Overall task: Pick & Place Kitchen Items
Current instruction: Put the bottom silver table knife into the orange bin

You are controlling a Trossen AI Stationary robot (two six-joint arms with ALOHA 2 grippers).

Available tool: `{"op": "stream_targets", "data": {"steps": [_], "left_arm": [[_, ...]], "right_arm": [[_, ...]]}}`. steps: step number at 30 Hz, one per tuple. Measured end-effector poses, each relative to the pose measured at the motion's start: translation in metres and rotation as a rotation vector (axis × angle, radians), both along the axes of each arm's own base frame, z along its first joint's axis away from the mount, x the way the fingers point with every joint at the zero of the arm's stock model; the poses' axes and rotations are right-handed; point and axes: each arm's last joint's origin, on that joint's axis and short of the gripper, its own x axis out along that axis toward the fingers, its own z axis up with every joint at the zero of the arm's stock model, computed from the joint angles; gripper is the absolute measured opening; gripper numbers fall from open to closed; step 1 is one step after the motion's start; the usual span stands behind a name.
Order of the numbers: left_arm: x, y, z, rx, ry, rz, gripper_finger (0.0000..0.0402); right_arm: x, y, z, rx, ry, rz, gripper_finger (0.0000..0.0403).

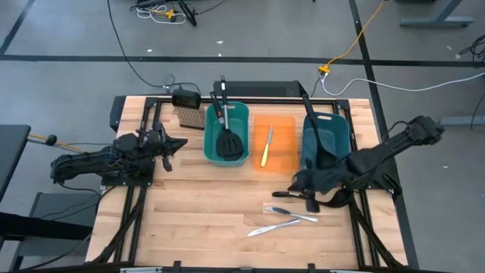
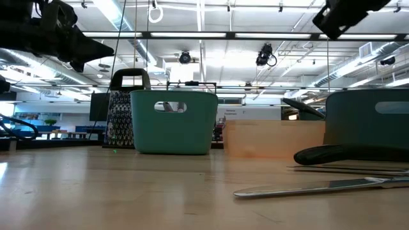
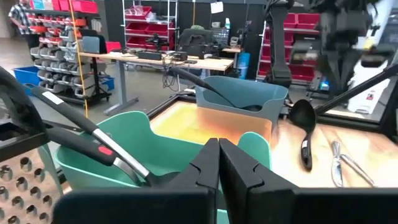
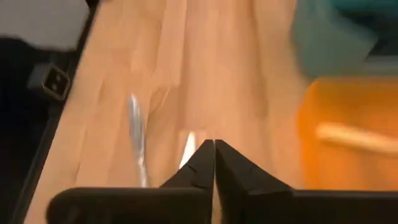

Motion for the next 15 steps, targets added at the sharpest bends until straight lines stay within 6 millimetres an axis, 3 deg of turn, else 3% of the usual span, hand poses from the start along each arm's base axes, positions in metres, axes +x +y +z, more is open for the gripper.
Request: {"op": "stream_targets", "data": {"steps": [6,10,15], "left_arm": [[0.000,0.000,-0.001,-0.020,0.006,-0.004,0.0011],[0.000,-0.001,-0.002,-0.037,0.010,-0.021,0.0008],[0.001,-0.002,-0.003,-0.064,0.015,-0.058,0.0015]], "right_arm": [[0.031,0.032,-0.030,0.030,0.196,0.045,0.0101],[0.043,0.055,-0.061,-0.044,0.281,0.129,0.0154],[0.049,0.076,-0.089,-0.154,0.323,0.165,0.0171]]}}
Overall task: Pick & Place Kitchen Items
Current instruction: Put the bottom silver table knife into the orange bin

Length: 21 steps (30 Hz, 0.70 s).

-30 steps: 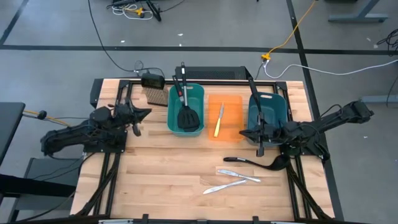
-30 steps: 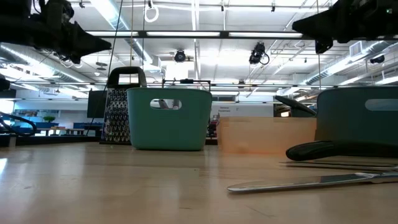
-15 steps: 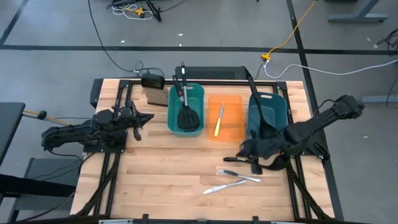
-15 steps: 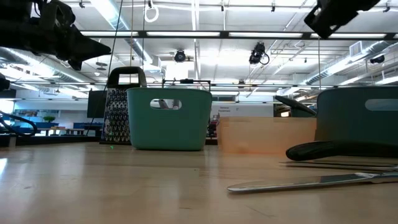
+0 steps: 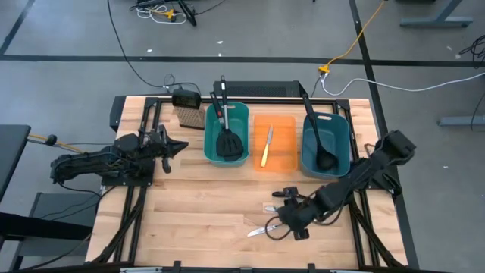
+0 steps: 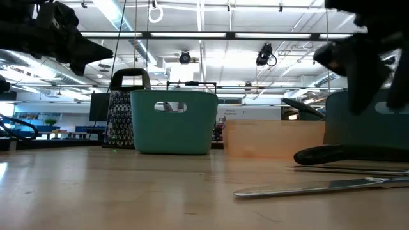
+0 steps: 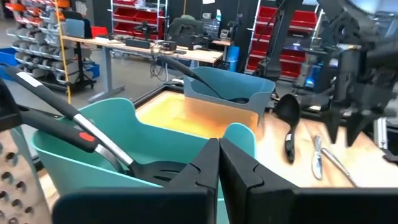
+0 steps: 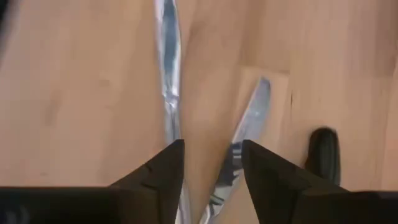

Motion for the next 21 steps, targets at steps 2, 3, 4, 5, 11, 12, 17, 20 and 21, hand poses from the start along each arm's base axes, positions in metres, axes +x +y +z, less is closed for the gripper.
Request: {"op": "stream_targets", "data": {"steps": [2,3,4,5,11,12,17,20,21], "left_arm": [[0.000,0.000,0.000,-0.010,-0.003,-0.006,0.0017],[0.000,0.000,0.000,-0.011,-0.003,-0.005,0.0017],[0.000,0.000,0.000,-0.012,-0.003,-0.005,0.0017],[0.000,0.000,0.000,-0.012,-0.002,-0.005,0.0016],[0.000,0.000,-0.001,-0.013,0.012,-0.005,0.0014],[0.000,0.000,-0.002,-0.014,0.013,-0.005,0.0014],[0.000,0.000,-0.002,-0.014,0.013,-0.005,0.0014],[0.000,0.000,-0.002,-0.016,0.013,-0.007,0.0014],[0.000,0.000,-0.002,-0.016,0.012,-0.011,0.0014]], "right_arm": [[0.000,0.004,-0.009,-0.027,0.019,-0.019,0.0169],[-0.001,0.006,-0.012,-0.033,0.022,-0.024,0.0166],[-0.001,0.007,-0.014,-0.032,0.027,-0.031,0.0164],[-0.002,0.008,-0.015,-0.034,0.030,-0.049,0.0162],[-0.013,0.007,-0.018,-0.046,0.099,-0.183,0.0147],[-0.014,0.007,-0.018,-0.041,0.112,-0.199,0.0145],[-0.018,0.012,-0.018,-0.015,0.133,-0.211,0.0141],[-0.019,0.012,-0.018,-0.013,0.137,-0.223,0.0140],[-0.019,0.013,-0.018,-0.011,0.136,-0.223,0.0140]]}}
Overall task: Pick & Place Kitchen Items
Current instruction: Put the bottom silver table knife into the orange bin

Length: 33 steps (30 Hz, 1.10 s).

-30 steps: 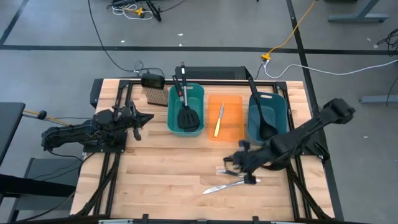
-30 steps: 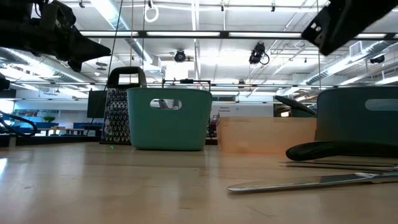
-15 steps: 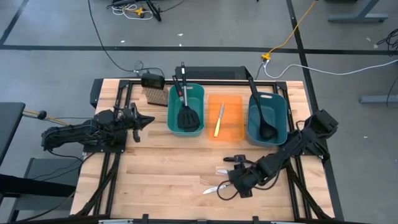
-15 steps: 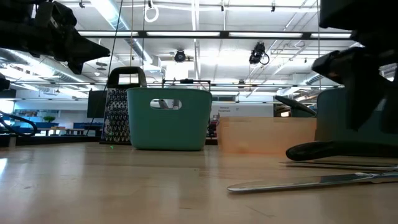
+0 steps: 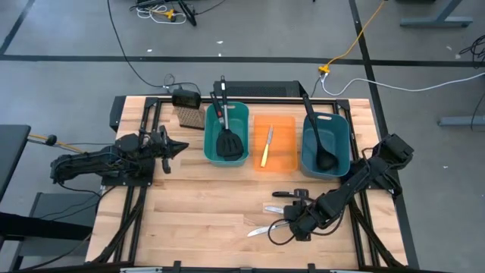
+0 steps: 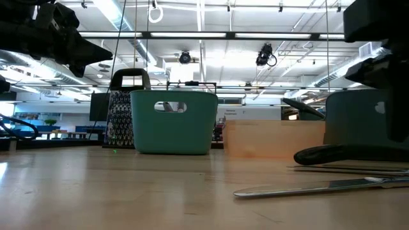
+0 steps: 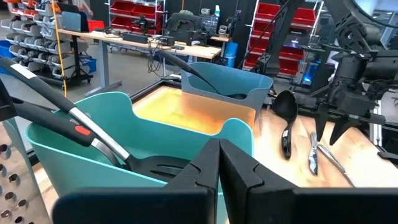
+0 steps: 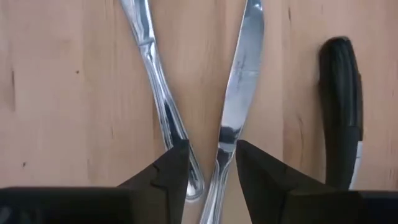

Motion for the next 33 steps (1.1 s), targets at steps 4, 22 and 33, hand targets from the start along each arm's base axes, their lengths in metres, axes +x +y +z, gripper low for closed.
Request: {"op": "stream_targets", "data": {"steps": [4,22,33], "left_arm": [[0.000,-0.001,0.000,-0.002,-0.001,-0.019,0.0014],[0.000,-0.001,0.000,-0.004,-0.001,-0.019,0.0014],[0.000,-0.001,0.000,-0.004,-0.001,-0.019,0.0014]], "right_arm": [[0.003,0.008,0.003,-0.002,-0.090,0.069,0.0139],[0.013,0.019,-0.029,0.029,-0.034,0.147,0.0136],[0.015,0.022,-0.039,0.052,0.004,0.126,0.0134]]}}
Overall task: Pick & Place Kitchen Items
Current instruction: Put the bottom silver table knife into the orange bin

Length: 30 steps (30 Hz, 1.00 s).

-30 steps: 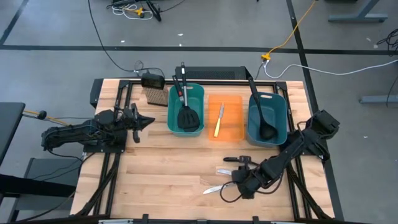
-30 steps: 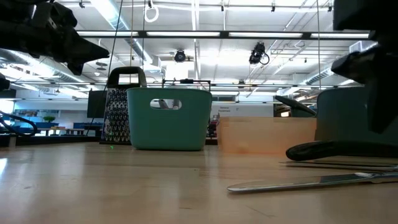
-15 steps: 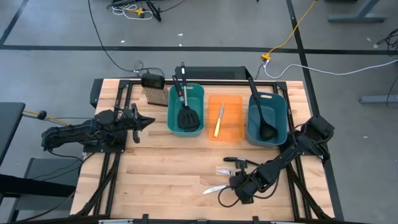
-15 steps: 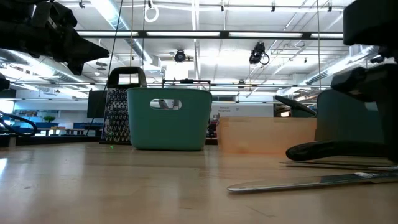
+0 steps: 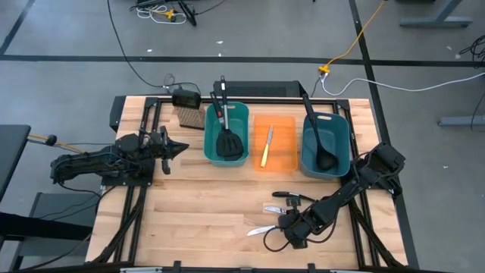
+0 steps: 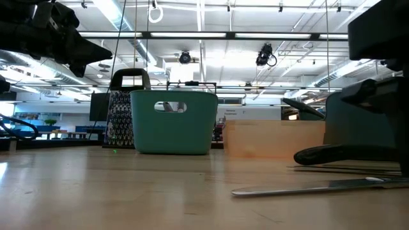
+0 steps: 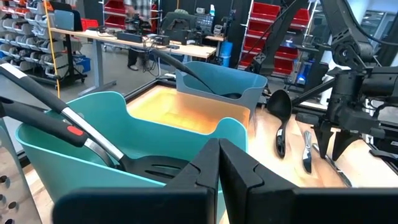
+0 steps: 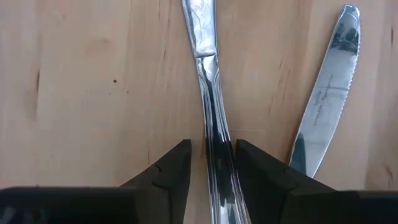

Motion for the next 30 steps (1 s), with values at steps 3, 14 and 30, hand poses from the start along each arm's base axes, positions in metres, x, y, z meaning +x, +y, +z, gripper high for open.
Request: {"op": "stream_targets", "data": {"steps": [3,14,30], "left_arm": [[0.000,0.000,0.000,0.000,0.000,-0.002,0.0014],[0.000,-0.001,0.000,-0.002,-0.001,-0.026,0.0014],[0.000,-0.001,0.000,-0.011,-0.003,-0.025,0.0014]], "right_arm": [[0.001,0.001,0.000,0.014,-0.005,-0.022,0.0125],[0.002,0.002,-0.001,0.043,-0.020,-0.073,0.0076],[0.011,0.004,0.002,0.084,-0.092,-0.061,0.0027]]}}
